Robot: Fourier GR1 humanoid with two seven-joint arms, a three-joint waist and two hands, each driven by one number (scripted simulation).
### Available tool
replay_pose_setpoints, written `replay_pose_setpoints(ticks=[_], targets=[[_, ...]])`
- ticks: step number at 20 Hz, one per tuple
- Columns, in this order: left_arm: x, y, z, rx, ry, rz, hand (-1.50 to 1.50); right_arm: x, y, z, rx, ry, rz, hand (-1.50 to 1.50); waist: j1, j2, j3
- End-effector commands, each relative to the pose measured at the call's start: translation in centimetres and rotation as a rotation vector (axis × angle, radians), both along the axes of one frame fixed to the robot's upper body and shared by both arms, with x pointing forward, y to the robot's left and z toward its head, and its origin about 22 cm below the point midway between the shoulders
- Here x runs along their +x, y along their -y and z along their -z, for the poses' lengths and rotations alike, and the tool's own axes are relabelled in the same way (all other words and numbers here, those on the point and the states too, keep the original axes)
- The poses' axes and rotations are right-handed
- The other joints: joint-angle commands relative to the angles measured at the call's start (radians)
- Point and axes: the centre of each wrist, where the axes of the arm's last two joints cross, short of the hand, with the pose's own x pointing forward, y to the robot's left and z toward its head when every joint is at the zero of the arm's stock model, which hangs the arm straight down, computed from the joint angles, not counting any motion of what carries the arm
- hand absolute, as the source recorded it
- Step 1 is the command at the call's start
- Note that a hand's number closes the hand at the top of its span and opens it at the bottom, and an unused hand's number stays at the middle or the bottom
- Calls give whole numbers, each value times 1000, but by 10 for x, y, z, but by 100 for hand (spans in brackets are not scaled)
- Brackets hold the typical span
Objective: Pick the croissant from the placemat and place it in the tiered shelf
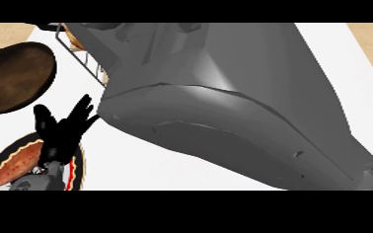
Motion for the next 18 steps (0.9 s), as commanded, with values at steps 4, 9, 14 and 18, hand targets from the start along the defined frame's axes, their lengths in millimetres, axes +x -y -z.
replay_pose_setpoints(ticks=[4,9,14,18], targets=[[3,5,9,-12,-43,1,0,41,-4,13,-97,-100,30,150,-2,7,-5],[-17,14,16,-8,-47,7,0,65,-4,30,-125,-81,62,150,6,7,-5],[-3,5,6,2,-35,20,0,92,1,23,-110,-62,71,150,12,10,-5],[-6,28,12,2,-24,31,0,114,10,52,-129,-74,76,150,13,12,-5]])
